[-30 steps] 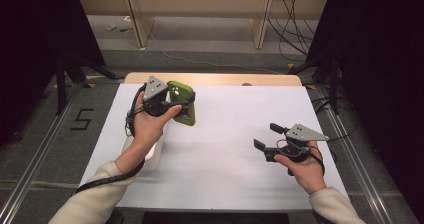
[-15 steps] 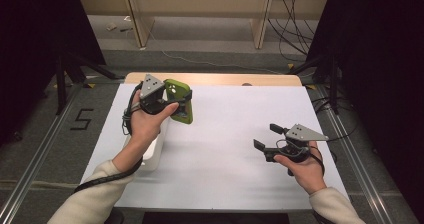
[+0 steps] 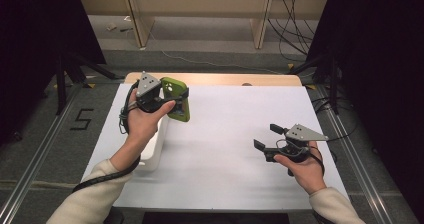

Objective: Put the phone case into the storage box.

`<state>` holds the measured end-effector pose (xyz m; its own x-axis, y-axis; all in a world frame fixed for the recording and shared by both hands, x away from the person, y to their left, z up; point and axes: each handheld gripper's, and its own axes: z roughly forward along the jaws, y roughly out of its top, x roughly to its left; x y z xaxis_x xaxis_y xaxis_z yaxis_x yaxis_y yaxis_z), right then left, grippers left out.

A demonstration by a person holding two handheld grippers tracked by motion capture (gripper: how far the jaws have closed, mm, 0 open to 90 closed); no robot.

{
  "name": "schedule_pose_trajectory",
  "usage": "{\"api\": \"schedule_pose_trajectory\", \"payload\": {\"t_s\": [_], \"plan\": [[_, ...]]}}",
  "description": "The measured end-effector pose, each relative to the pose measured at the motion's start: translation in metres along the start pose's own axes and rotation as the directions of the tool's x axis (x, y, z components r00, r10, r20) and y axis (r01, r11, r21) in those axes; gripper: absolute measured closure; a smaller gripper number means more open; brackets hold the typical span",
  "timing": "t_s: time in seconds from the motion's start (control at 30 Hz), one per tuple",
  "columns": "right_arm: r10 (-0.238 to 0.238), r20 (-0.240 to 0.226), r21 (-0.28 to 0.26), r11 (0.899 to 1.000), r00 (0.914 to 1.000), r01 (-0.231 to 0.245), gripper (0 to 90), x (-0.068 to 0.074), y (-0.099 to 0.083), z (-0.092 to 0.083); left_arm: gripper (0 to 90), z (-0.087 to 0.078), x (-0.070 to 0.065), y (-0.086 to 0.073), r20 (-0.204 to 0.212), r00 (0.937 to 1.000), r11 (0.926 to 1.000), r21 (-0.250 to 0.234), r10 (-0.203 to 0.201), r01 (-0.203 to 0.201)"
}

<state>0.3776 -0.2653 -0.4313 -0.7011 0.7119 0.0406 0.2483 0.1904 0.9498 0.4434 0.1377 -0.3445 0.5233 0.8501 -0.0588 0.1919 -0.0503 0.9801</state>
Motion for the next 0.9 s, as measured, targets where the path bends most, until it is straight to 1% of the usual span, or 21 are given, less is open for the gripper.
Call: {"api": "schedule_pose_trajectory", "payload": {"t_s": [0.43,0.9], "plan": [[0.0,-0.004,-0.002,1.0,1.0,0.0,15.3,0.0,0.0,0.0,16.2,-0.002,0.006,0.003,-0.014,0.9999,1.0,-0.007,-0.005,0.005],[0.006,0.004,-0.003,1.0,1.0,-0.006,15.3,0.0,0.0,0.0,16.3,-0.004,0.012,0.004,-0.033,0.9994,0.9999,-0.013,-0.011,0.011]]}}
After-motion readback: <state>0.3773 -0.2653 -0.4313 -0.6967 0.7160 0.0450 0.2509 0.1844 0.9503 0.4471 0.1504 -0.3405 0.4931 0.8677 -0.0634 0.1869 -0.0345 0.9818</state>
